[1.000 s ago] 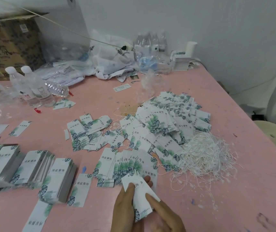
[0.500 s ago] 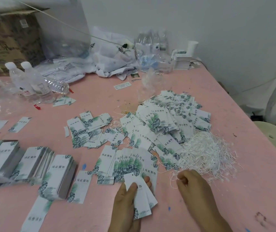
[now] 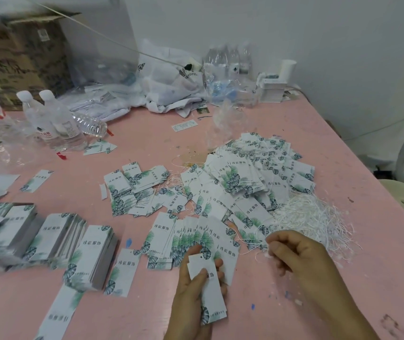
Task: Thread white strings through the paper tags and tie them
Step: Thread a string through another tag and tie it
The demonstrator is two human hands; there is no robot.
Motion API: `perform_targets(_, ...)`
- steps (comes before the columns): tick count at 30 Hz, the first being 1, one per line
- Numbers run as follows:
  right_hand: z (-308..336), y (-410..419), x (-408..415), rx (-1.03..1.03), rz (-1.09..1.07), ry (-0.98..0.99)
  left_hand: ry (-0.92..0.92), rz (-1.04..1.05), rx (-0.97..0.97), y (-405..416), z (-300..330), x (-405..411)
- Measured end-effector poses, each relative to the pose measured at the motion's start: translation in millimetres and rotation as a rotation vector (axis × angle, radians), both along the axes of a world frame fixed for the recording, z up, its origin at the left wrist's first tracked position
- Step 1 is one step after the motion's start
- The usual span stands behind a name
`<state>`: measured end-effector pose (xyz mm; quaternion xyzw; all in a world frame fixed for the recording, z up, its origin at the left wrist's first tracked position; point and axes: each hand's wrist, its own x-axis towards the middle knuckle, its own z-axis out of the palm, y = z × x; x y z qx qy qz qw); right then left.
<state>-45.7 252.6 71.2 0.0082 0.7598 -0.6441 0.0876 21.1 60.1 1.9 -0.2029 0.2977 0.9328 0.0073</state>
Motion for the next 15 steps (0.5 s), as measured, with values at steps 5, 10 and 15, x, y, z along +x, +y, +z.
perform_targets(5, 10, -19, 2, -0.082, 0.107, -0.049, 0.016, -0.069, -0.034, 3, 10, -6)
perform_targets(10, 2, -40, 15, -0.137, 0.131, -0.056, -0.009, -0.176, -0.278, 7, 15, -10)
perform_targets(15, -7, -55, 32, 0.087, 0.100, 0.146, -0.045, -0.303, -0.335, 12, 20, -9)
